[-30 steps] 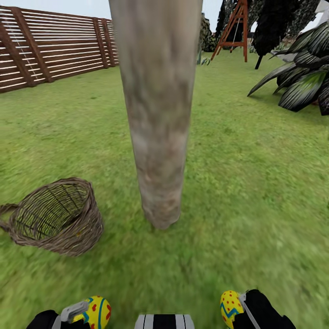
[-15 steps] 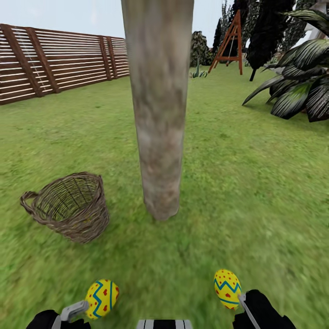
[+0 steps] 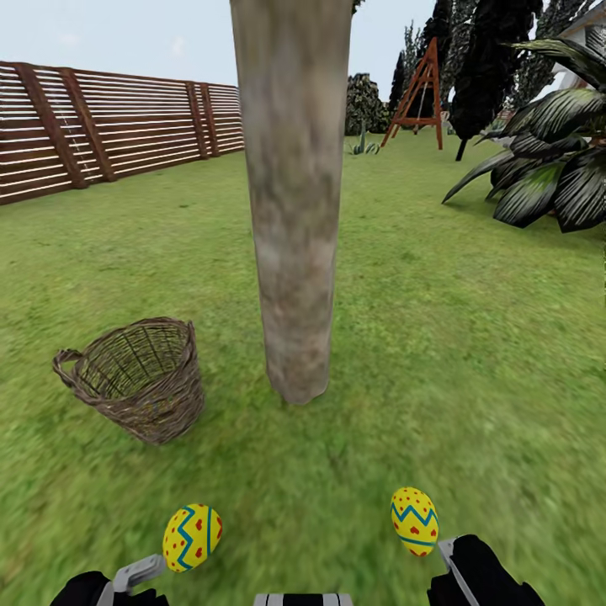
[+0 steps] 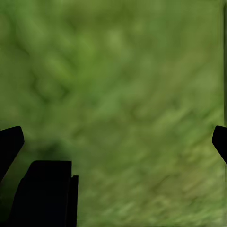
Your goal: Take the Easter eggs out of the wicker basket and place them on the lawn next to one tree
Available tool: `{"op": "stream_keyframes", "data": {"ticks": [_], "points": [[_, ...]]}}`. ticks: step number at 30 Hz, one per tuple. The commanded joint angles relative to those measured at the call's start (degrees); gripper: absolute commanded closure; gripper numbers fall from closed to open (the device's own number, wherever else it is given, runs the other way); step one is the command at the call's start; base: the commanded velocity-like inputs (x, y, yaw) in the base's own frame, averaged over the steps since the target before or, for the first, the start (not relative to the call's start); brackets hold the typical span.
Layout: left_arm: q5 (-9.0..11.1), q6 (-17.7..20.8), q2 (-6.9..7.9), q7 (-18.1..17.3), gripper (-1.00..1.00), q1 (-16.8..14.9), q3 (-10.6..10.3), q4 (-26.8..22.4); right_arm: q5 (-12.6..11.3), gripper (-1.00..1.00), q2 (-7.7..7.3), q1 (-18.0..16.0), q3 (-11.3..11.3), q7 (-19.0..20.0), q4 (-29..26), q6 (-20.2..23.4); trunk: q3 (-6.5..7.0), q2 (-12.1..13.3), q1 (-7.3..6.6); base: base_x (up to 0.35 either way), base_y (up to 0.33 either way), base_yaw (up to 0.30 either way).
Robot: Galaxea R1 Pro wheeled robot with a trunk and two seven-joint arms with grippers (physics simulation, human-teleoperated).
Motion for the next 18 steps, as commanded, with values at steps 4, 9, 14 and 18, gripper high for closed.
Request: {"op": "stream_keyframes", "data": {"ticks": [4, 9, 14, 18], "points": [[0.19, 0.27, -0.01, -0.09, -1.00, -0.02, 0.06, -0.05, 0.60, -1.00, -0.05, 0.00, 0.19, 0.51, -0.08, 0.42, 0.85, 0.04, -0.11, 0.000, 0.000, 0.000], [0.19, 0.26, -0.01, -0.03, -1.00, -0.02, 0.09, -0.05, 0.60, -1.00, 0.01, -0.02, 0.19, 0.51, -0.08, 0.46, 1.95, 0.10, -0.24, 0.000, 0.000, 0.000], [0.03, 0.26, 0.02, 0.08, -1.00, -0.02, 0.14, -0.05, 0.60, -1.00, 0.03, 0.01, 0.19, 0.51, -0.08, 0.46, 3.06, 0.17, -0.37, 0.000, 0.000, 0.000], [-0.06, 0.39, -0.01, 0.13, -1.00, -0.02, 0.11, 0.03, 0.60, -1.00, 0.04, -0.04, 0.19, 0.51, -0.08, 0.46, 3.95, 0.22, -0.47, 0.000, 0.000, 0.000]]}}
